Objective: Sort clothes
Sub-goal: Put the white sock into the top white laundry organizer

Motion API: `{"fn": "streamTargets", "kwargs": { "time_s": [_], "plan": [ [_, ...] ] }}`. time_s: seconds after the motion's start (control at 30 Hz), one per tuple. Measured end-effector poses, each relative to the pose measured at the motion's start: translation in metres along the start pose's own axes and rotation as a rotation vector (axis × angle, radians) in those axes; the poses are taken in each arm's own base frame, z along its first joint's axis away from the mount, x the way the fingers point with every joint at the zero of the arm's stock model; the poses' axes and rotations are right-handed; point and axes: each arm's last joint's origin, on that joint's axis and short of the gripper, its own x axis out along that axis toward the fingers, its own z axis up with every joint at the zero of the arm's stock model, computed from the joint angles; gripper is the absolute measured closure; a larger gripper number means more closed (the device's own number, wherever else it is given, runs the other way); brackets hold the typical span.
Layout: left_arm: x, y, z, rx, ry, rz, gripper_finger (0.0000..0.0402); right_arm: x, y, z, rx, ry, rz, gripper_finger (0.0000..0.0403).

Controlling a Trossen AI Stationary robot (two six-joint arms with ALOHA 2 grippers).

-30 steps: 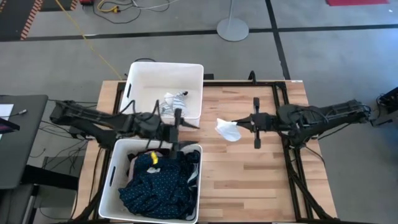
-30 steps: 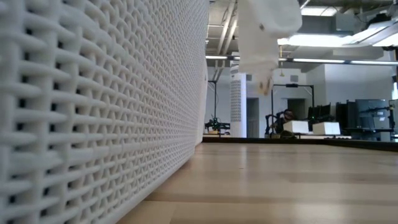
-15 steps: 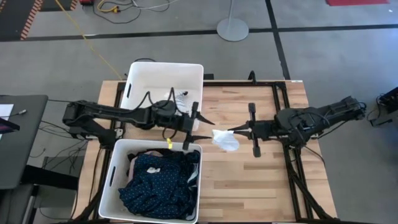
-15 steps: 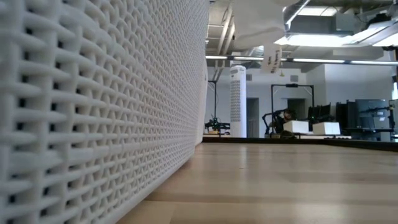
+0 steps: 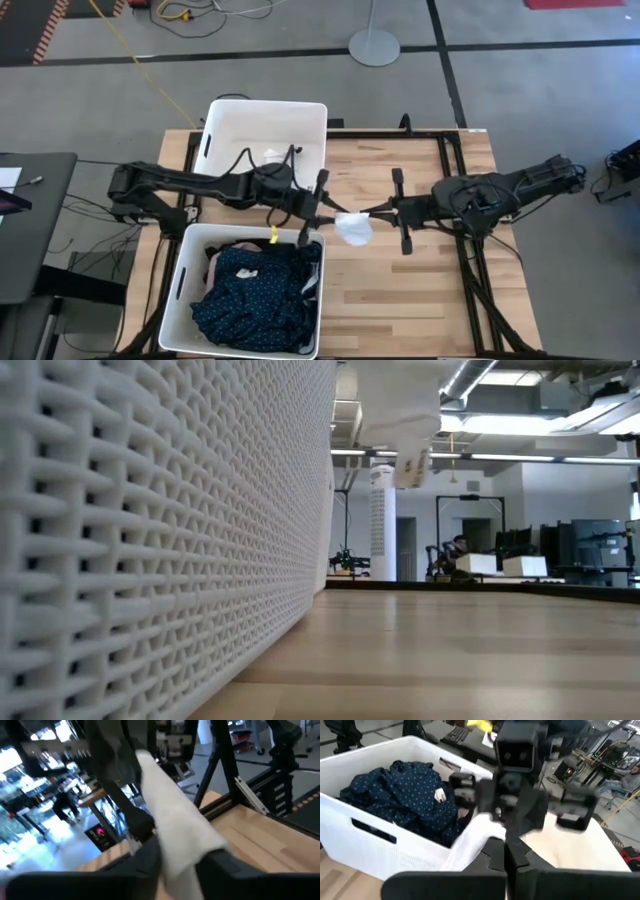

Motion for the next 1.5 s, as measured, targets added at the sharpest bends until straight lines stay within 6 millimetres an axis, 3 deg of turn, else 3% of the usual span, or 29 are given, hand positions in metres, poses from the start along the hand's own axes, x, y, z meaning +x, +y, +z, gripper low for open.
{"fn": "streamTargets", "kwargs": {
  "time_s": [0.07, 0.13, 0.3, 0.53, 0.7, 0.83, 0.97, 1.1, 1.2, 1.5],
  "plan": [
    [-0.003, 0.001, 0.003, 0.034, 0.000, 0.000, 0.0357, 0.000, 0.000, -0.001, 0.002, 0.014, 0.005, 0.0403],
    [-0.006, 0.001, 0.004, 0.054, 0.004, -0.002, 0.0388, 0.000, 0.001, -0.002, 0.004, 0.019, 0.004, 0.0403],
    [-0.011, 0.001, 0.007, 0.092, 0.017, -0.010, 0.0398, 0.000, 0.000, -0.004, 0.034, 0.035, -0.002, 0.0382],
    [-0.037, 0.020, 0.046, 0.191, 0.042, 0.077, 0.0400, 0.000, -0.002, -0.013, 0.095, 0.142, -0.079, 0.0294],
    [-0.066, 0.049, 0.076, 0.280, 0.182, 0.204, 0.0400, -0.002, 0.001, -0.024, 0.187, 0.258, -0.086, 0.0225],
    [-0.095, 0.086, 0.085, 0.253, 0.344, 0.311, 0.0401, -0.005, 0.008, -0.036, 0.271, 0.352, -0.077, 0.0198],
    [-0.127, 0.122, 0.078, 0.166, 0.486, 0.428, 0.0401, -0.006, 0.023, -0.051, 0.306, 0.442, -0.049, 0.0194],
    [-0.154, 0.142, 0.062, 0.036, 0.612, 0.488, 0.0401, -0.012, 0.039, -0.058, 0.340, 0.490, -0.029, 0.0200],
    [-0.167, 0.145, 0.053, -0.045, 0.667, 0.465, 0.0401, -0.018, 0.051, -0.059, 0.342, 0.516, -0.025, 0.0205],
    [-0.182, 0.134, 0.029, -0.209, 0.904, 0.352, 0.0399, -0.032, 0.072, -0.054, 0.317, 0.479, -0.027, 0.0214]
  ]
}}
